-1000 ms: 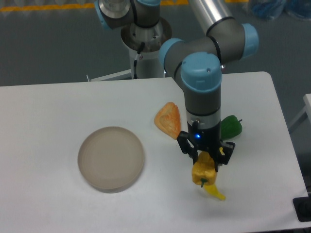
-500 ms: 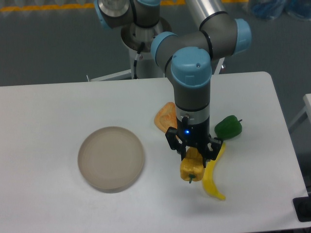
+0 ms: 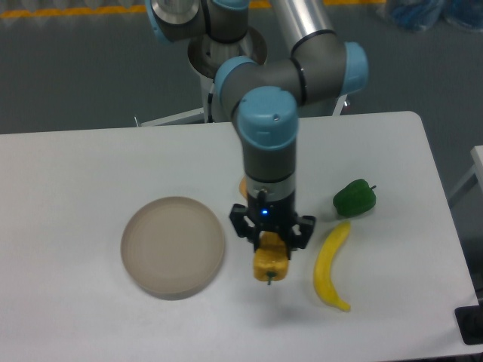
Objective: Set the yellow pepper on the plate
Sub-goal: 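Carry the held yellow pepper over to the beige plate, then lower the yellow pepper onto the plate and open the gripper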
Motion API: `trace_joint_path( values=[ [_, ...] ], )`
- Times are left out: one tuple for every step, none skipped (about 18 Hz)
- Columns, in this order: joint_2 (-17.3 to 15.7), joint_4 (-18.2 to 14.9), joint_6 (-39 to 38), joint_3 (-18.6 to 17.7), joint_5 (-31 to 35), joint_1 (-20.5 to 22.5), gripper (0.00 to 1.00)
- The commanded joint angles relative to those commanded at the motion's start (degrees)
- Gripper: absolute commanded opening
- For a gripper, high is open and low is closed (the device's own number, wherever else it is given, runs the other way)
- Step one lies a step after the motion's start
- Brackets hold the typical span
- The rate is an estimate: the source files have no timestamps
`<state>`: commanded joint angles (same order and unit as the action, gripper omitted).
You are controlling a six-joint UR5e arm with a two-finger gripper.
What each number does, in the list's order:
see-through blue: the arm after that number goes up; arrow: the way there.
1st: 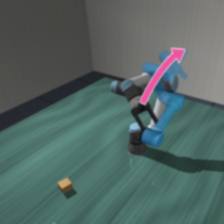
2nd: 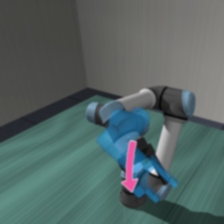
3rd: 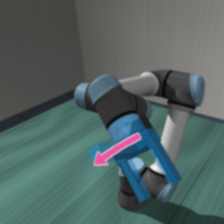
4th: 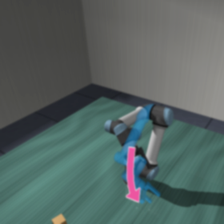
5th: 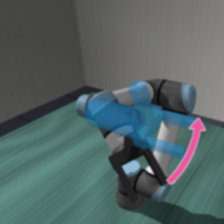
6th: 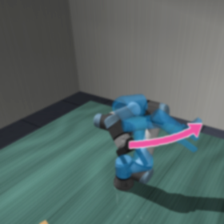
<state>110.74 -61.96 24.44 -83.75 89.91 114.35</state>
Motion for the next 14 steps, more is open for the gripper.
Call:
trace_joint_path(
  values=[
    [0.00, 0.00, -0.09, -1.05, -0.09, -0.97, 0.54],
    [0.00, 0.00, -1.14, -2.54, 0.00, -2.02, 0.54],
    [-0.70, 0.00, -1.76, -4.30, -0.17, -2.90, 0.54],
    [-1.23, 0.00, -1.68, -5.62, -0.26, -3.43, 0.54],
    [-1.67, 0.09, -1.50, -7.64, -0.44, -3.61, 0.54],
    [-1.93, 0.09, -1.59, -8.79, -0.53, -3.96, 0.54],
    [-1.93, 0.26, -1.59, -9.76, -0.53, -4.57, 0.54],
    [-1.93, 0.52, -1.68, -10.81, -0.79, -4.75, 0.54],
    [-1.93, 0.88, -1.76, -11.17, -1.14, -4.93, 0.54],
    [-1.76, 0.97, -1.76, -11.26, -1.75, -5.97, 0.54],
    [-1.50, 1.05, -1.76, -11.35, -1.93, -6.33, 0.54],
    [-1.23, 1.14, -1.68, -11.44, -1.85, -6.69, 0.54],
    [-0.88, 1.32, -1.59, -11.61, -1.85, -6.78, 0.54],
    [-0.62, 1.32, -1.41, -11.61, -1.85, -7.12, 0.54]
  ],
)
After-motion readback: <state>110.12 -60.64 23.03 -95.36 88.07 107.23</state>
